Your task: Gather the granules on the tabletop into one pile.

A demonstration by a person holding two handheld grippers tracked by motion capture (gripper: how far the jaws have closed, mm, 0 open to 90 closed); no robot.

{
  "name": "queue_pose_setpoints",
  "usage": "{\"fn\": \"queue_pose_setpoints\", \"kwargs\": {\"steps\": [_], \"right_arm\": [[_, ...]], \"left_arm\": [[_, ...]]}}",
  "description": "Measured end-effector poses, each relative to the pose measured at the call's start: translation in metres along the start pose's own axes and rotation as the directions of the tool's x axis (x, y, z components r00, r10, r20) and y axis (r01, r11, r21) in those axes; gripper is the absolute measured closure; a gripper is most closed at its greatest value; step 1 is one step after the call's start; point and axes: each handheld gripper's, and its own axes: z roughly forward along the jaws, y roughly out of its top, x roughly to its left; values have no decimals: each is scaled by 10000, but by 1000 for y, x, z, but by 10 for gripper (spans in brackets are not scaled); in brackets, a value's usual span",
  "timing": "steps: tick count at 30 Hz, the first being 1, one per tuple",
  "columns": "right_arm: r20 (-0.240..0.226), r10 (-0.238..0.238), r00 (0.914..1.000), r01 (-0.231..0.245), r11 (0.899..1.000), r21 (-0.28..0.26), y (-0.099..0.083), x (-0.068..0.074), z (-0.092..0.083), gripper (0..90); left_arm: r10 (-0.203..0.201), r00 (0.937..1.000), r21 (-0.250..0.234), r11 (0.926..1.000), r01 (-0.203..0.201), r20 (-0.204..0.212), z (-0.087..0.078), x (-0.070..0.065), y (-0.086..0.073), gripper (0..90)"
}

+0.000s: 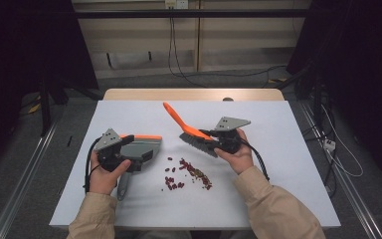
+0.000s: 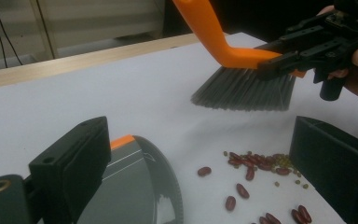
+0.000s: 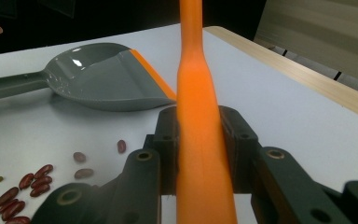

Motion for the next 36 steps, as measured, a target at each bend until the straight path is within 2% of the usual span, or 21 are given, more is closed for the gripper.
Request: {"fn": "queue_pose_setpoints", "kwargs": {"steps": [2, 5, 15, 23, 30, 36], "right_arm": [[-42, -191, 9998, 191, 9998, 23, 2, -1, 3, 710], [-270, -155, 9995, 155, 9999, -8, 2, -3, 7, 710], [-632, -503, 9967, 516, 9985, 188, 5, -1, 20, 710], [-964, -920, 9911, 953, 9950, 300, 8, 0, 29, 710], [-1145, -849, 9898, 877, 9959, 199, 7, -4, 41, 710], [-1391, -1223, 9827, 1271, 9916, 258, 4, -2, 50, 710]], "left_arm": [[-5, 10000, -9, 10000, 5, 7, 0, 0, 0, 56], [-35, 10000, -15, 10000, 35, -17, -2, 1, -1, 56], [-85, 10000, -41, 10000, 85, -19, -4, 3, -3, 56], [-128, 9999, 11, 9999, 128, -30, -4, 4, -3, 56], [-161, 9999, 8, 9999, 161, -59, -5, 5, -4, 56], [-167, 9998, 40, 9999, 168, -114, -5, 6, -4, 56]]}}
